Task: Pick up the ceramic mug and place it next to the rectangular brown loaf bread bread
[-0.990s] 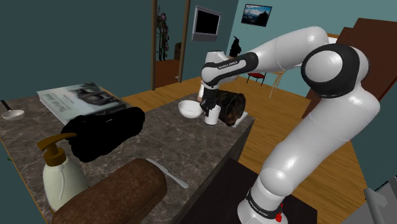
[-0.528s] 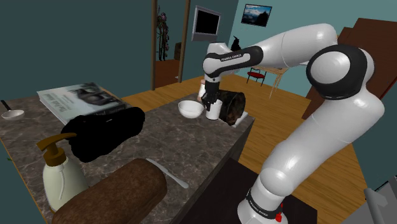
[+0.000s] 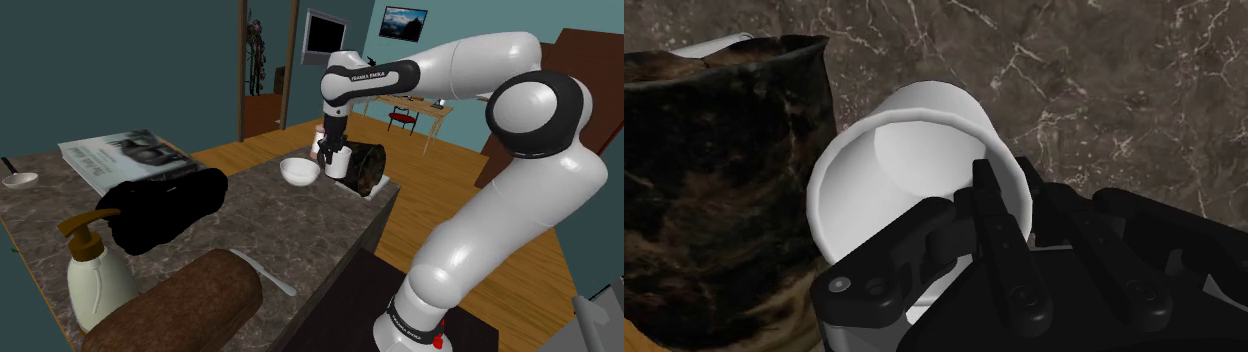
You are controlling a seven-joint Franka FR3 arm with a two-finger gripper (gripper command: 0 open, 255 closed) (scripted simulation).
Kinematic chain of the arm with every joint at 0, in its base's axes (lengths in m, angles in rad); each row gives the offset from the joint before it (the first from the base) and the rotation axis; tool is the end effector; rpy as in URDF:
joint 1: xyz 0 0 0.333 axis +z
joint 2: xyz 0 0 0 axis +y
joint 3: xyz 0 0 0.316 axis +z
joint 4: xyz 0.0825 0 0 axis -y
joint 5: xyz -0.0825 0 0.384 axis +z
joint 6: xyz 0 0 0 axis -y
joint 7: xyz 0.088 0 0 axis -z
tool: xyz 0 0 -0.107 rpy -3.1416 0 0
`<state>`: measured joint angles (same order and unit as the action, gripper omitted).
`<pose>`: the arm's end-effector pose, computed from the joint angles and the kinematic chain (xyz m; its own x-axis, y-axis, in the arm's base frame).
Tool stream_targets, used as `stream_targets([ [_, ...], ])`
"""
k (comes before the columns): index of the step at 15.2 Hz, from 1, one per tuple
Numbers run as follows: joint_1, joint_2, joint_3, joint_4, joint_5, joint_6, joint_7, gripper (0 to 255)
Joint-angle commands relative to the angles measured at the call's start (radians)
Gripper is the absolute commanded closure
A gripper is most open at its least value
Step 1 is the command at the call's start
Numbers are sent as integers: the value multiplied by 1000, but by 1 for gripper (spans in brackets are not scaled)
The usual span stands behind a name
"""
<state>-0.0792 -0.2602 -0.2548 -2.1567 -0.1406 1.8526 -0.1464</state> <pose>0.4416 -0.1722 0.5000 0.9888 -0.1363 -0.0612 -0.1326 -0.9894 0.0596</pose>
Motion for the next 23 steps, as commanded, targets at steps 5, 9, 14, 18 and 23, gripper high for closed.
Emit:
stream_targets([
  [5, 1, -14, 5, 70, 1, -83, -5, 255],
  [9, 2, -15, 7, 109, 3, -124, -7, 255],
  [14, 52, -28, 87, 93, 29, -133, 114, 255],
  [18, 92, -19, 149, 100, 54, -139, 209, 255],
  [23, 141, 15, 225, 134, 84, -146, 325, 255],
])
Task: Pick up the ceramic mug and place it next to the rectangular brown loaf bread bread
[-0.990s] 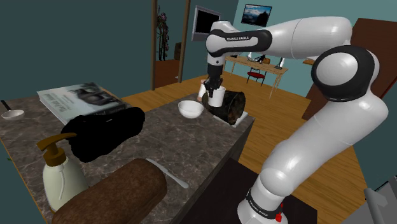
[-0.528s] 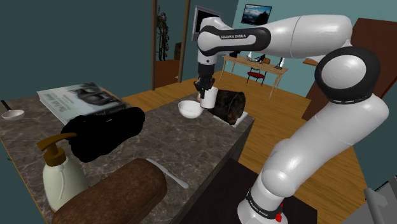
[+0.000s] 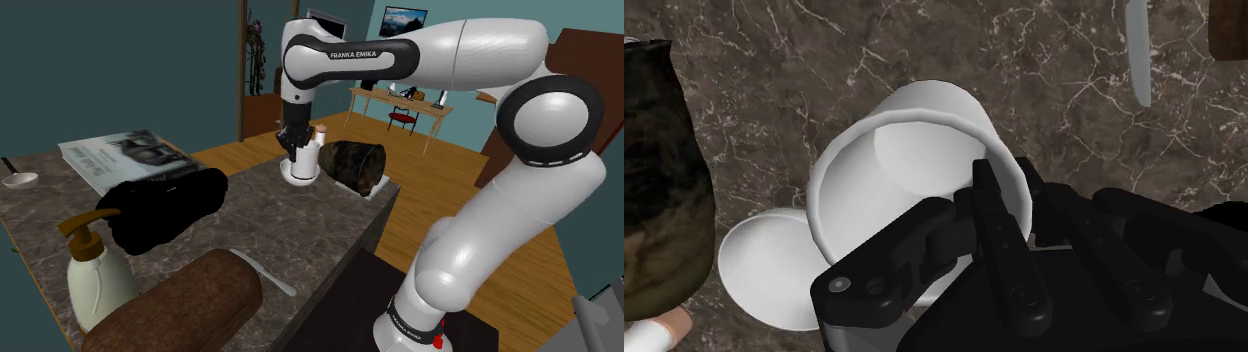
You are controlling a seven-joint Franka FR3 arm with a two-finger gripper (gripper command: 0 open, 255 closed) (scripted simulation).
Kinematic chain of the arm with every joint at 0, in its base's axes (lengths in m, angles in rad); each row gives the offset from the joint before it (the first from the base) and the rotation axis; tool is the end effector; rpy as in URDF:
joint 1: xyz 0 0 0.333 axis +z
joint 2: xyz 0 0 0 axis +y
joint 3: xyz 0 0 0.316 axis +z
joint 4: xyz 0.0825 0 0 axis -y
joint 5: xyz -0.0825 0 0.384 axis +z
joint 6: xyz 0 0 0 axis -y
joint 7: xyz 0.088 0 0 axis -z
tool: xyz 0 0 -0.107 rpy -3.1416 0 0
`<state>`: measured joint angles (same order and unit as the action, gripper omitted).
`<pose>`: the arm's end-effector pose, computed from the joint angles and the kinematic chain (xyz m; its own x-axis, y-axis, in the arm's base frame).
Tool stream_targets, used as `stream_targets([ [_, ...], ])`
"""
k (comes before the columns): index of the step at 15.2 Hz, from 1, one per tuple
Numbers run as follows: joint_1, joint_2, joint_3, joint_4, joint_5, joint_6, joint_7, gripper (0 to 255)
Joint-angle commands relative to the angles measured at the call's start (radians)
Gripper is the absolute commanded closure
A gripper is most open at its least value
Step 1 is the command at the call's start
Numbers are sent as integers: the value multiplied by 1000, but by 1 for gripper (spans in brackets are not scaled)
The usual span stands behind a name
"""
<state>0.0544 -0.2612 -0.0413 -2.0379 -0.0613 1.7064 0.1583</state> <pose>0.4713 -0.0012 0.5489 0.9890 -0.1342 -0.0620 -0.1305 -0.9896 0.0598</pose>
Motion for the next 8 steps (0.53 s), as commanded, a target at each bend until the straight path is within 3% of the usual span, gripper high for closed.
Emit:
stream_targets([
  [1, 17, 26, 26, 25, 10, -1, 43, 255],
  [8, 86, 121, 124, 128, 38, -15, 202, 255],
])
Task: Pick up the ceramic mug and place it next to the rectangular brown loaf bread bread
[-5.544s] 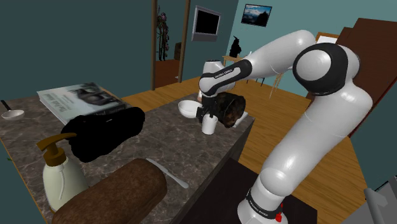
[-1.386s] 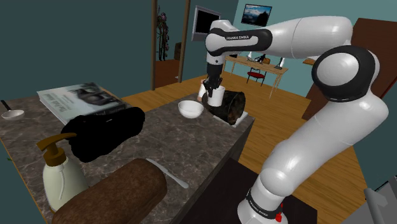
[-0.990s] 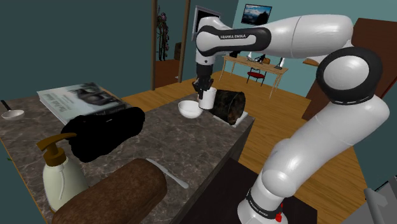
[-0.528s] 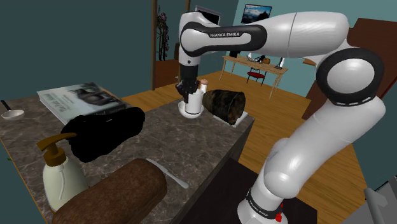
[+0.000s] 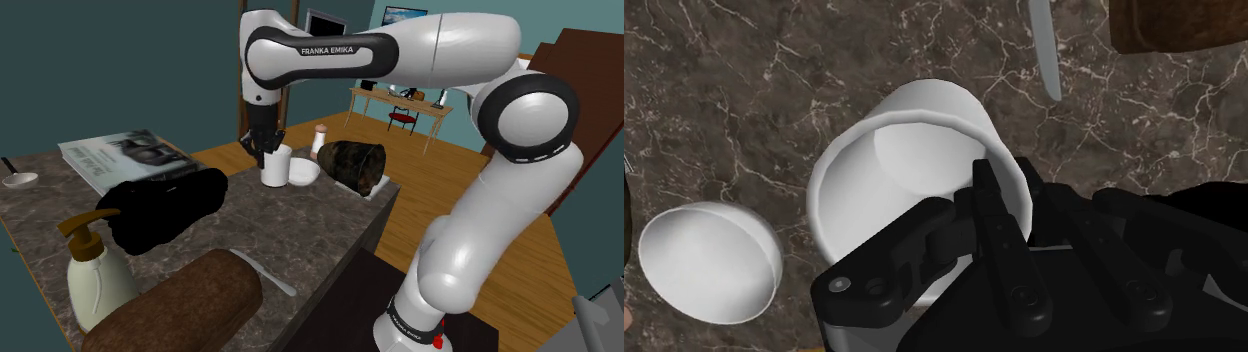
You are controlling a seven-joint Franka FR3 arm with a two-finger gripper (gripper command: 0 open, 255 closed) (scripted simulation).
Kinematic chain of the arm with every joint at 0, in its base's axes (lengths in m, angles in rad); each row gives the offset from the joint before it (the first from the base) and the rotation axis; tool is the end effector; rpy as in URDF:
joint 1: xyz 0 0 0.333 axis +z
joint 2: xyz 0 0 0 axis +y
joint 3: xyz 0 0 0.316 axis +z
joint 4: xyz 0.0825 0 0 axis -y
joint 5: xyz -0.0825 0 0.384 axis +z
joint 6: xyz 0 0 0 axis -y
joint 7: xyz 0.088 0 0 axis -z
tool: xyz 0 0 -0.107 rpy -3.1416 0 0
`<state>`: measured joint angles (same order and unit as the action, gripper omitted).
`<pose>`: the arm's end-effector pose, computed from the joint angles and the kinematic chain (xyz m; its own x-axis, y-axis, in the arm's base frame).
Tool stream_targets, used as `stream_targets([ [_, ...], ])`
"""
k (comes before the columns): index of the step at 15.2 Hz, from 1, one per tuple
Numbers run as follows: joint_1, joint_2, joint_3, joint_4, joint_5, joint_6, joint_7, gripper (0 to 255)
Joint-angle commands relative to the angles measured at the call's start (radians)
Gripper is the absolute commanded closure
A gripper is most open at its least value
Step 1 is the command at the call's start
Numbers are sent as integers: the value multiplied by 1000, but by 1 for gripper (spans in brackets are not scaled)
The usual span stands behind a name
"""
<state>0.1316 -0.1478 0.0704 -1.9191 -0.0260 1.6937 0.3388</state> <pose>0.4971 0.1012 0.5484 0.9889 -0.1349 -0.0616 -0.1313 -0.9895 0.0597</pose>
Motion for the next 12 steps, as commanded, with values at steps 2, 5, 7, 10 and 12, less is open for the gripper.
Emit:
stream_targets([
  [2, 28, 43, 38, 49, 6, -8, 67, 255],
  [5, 59, 103, 75, 119, 7, -19, 134, 255],
  [7, 80, 148, 97, 172, 4, -29, 178, 255],
  [10, 113, 222, 129, 263, -5, -49, 245, 255],
  [12, 143, 290, 152, 348, -17, -69, 297, 255],
])
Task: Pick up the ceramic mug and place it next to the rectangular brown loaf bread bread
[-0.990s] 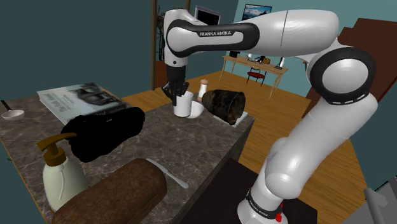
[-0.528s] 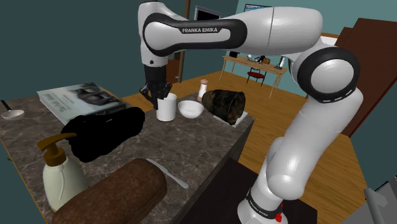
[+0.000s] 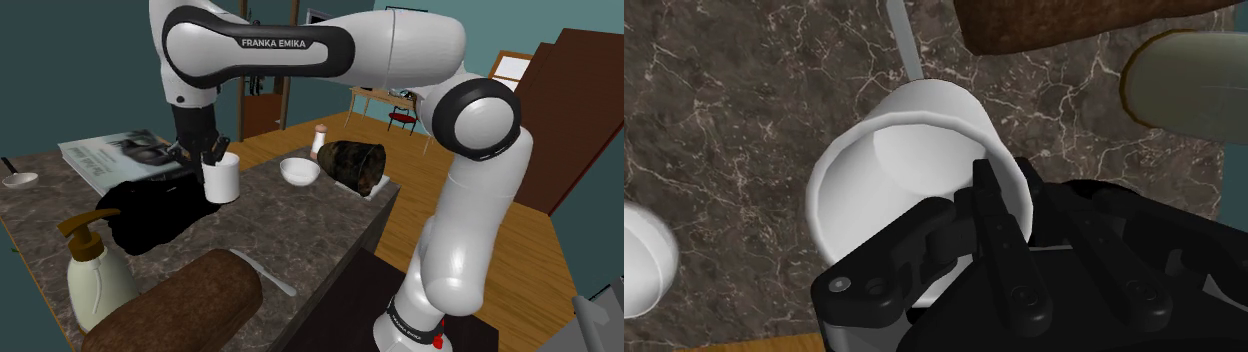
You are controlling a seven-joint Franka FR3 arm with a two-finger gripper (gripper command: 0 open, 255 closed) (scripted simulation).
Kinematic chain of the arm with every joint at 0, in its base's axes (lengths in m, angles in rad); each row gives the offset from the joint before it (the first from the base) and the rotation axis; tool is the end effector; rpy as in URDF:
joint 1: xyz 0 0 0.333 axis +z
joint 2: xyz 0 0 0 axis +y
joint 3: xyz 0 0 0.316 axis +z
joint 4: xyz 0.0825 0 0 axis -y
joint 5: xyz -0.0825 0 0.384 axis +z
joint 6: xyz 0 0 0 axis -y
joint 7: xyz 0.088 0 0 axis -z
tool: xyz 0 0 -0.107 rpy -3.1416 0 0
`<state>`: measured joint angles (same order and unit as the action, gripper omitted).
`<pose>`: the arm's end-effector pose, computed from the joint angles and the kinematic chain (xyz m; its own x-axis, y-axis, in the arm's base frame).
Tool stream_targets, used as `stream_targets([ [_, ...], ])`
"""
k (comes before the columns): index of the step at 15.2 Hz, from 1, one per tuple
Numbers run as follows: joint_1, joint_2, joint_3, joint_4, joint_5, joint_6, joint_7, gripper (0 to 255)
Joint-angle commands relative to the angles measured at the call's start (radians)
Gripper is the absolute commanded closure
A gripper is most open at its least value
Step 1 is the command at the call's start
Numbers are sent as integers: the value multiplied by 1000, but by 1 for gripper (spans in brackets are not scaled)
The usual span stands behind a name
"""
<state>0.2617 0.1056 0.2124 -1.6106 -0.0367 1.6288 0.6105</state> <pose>0.5248 0.2589 0.5516 0.9891 -0.1341 -0.0615 -0.1304 -0.9896 0.0602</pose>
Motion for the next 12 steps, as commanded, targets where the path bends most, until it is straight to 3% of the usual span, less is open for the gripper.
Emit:
stream_targets([
  [1, 14, 35, 9, 25, -6, 10, 25, 255],
  [12, 12, 38, 8, -119, -8, 157, 28, 255],
])
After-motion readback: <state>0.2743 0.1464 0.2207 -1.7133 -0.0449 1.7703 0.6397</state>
